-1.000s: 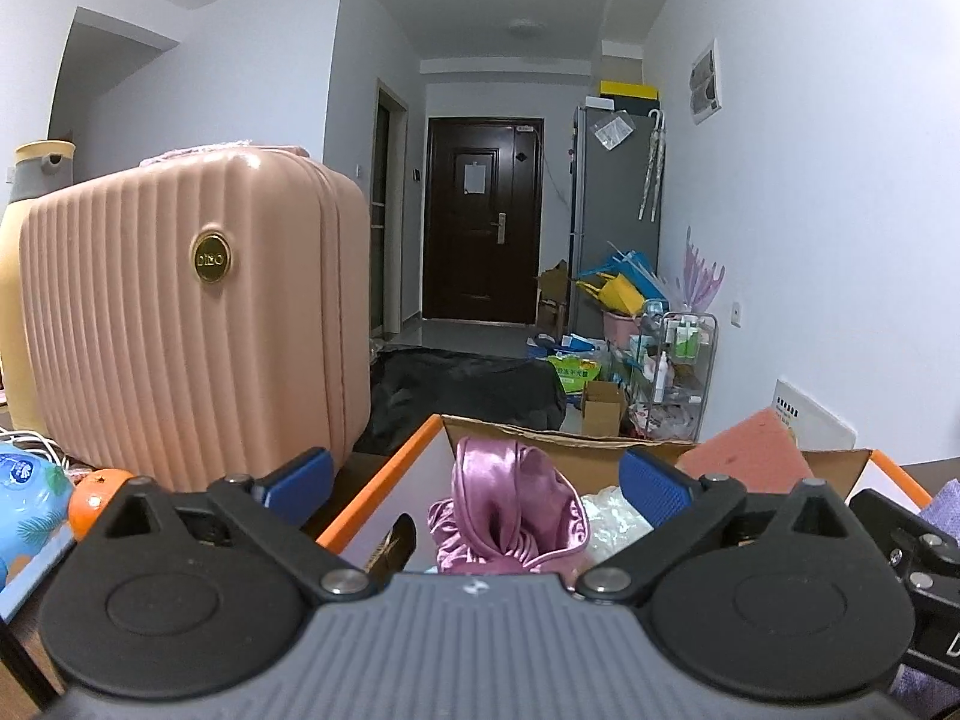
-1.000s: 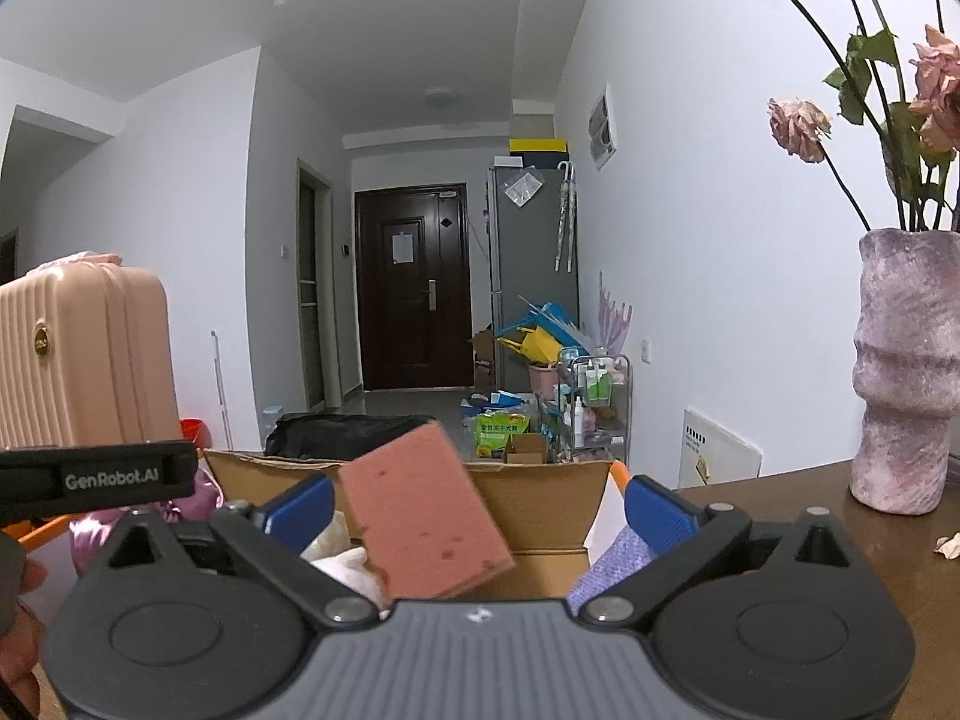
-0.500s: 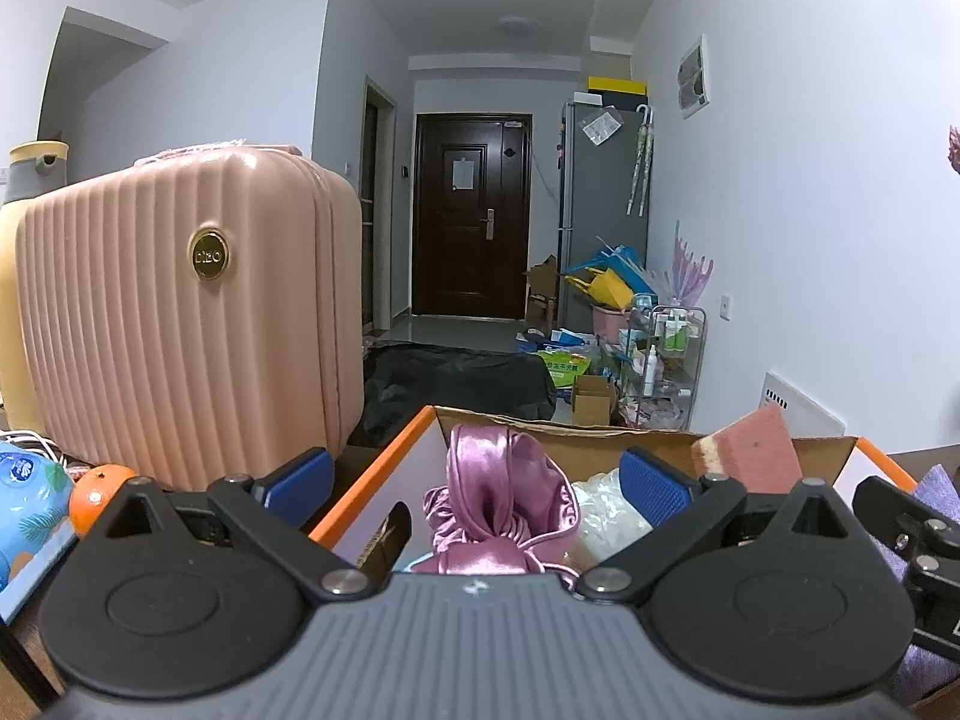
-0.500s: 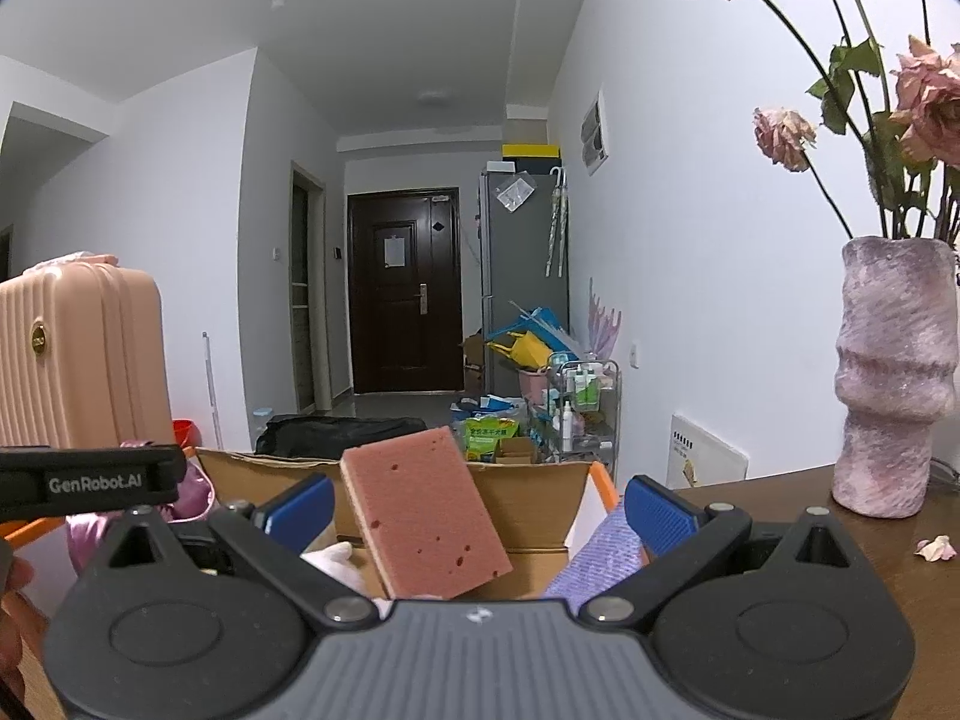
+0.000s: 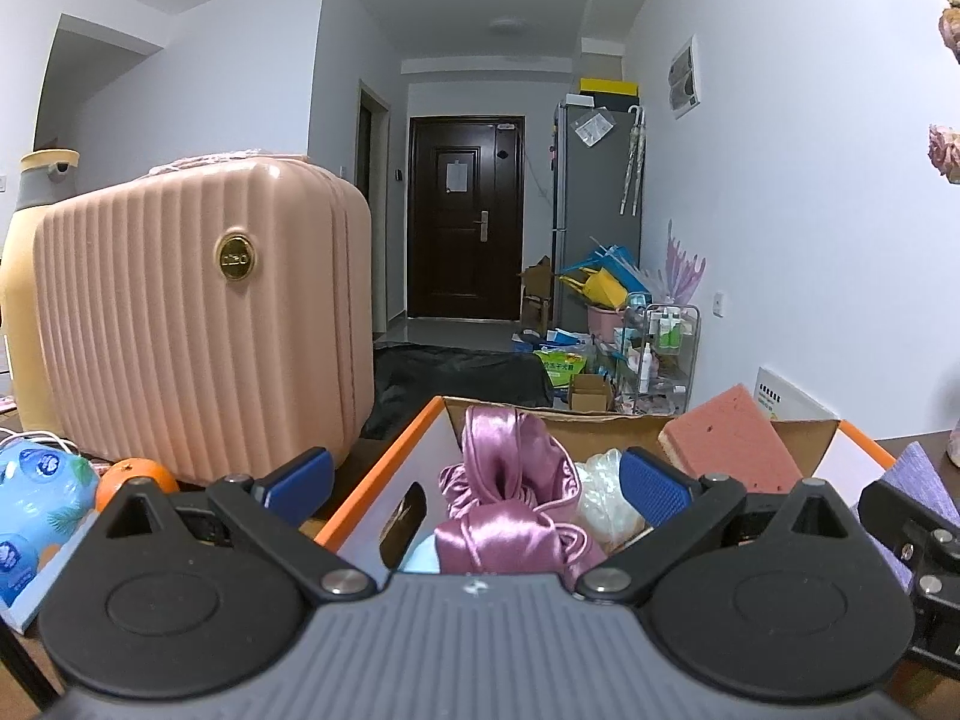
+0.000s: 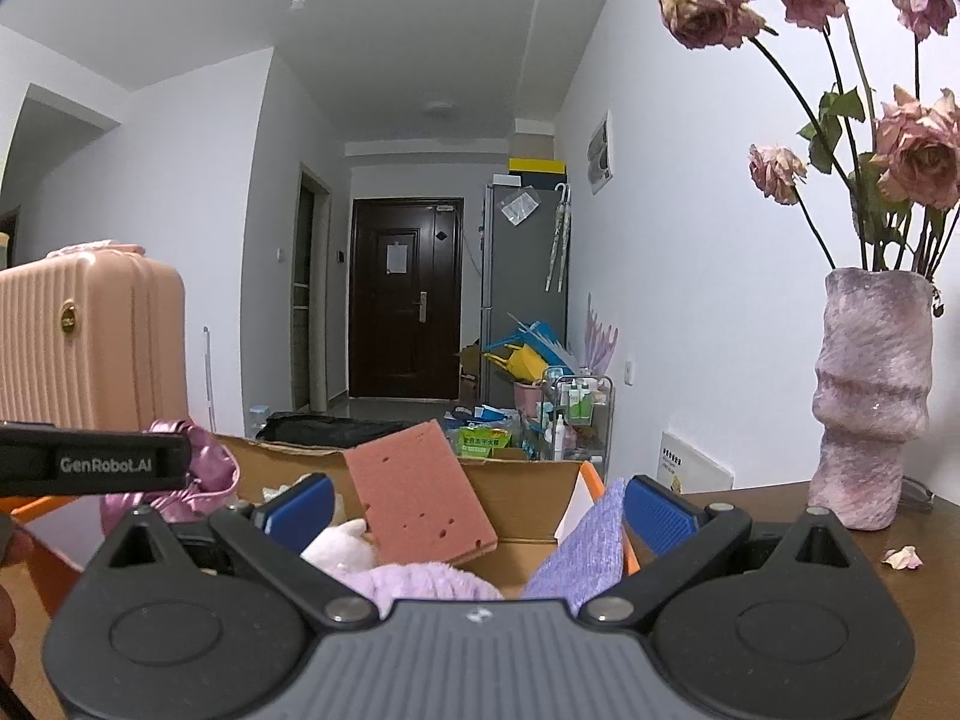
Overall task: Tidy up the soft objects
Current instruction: 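Withdraw both tools from the box toward the blue tissue pack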
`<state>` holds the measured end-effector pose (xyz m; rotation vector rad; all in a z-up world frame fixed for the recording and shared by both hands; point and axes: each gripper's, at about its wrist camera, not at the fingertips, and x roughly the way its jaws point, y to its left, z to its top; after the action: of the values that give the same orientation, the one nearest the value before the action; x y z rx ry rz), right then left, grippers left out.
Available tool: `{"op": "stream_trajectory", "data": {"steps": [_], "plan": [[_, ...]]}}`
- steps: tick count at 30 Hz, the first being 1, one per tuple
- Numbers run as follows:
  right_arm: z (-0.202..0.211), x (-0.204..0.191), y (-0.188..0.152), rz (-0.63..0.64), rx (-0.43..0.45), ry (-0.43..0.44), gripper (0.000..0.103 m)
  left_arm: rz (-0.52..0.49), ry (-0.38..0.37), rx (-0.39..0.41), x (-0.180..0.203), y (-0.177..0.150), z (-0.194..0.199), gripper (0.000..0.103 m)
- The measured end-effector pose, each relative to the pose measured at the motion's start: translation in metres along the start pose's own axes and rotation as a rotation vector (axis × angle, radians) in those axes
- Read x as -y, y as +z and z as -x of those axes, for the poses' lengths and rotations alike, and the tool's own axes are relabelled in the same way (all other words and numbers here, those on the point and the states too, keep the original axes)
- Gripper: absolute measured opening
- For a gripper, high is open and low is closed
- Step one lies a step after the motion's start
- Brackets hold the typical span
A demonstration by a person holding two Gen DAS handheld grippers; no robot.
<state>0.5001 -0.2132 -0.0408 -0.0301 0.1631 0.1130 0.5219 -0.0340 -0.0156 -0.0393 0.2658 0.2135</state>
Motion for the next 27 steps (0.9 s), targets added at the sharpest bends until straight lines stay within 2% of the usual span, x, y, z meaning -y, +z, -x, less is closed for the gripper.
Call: {"op": "stream_trajectory", "data": {"steps": [16, 27], "plan": [[0.055, -0.016, -0.008, 0.004, -0.018, -0.016, 0.103, -0.002, -0.022, -0.012, -0.020, -0.012, 0.053, 0.103], [0.105, -0.040, -0.019, 0.035, -0.064, -0.022, 0.103, 0.012, -0.013, -0.054, -0.052, -0.025, 0.101, 0.103]]}}
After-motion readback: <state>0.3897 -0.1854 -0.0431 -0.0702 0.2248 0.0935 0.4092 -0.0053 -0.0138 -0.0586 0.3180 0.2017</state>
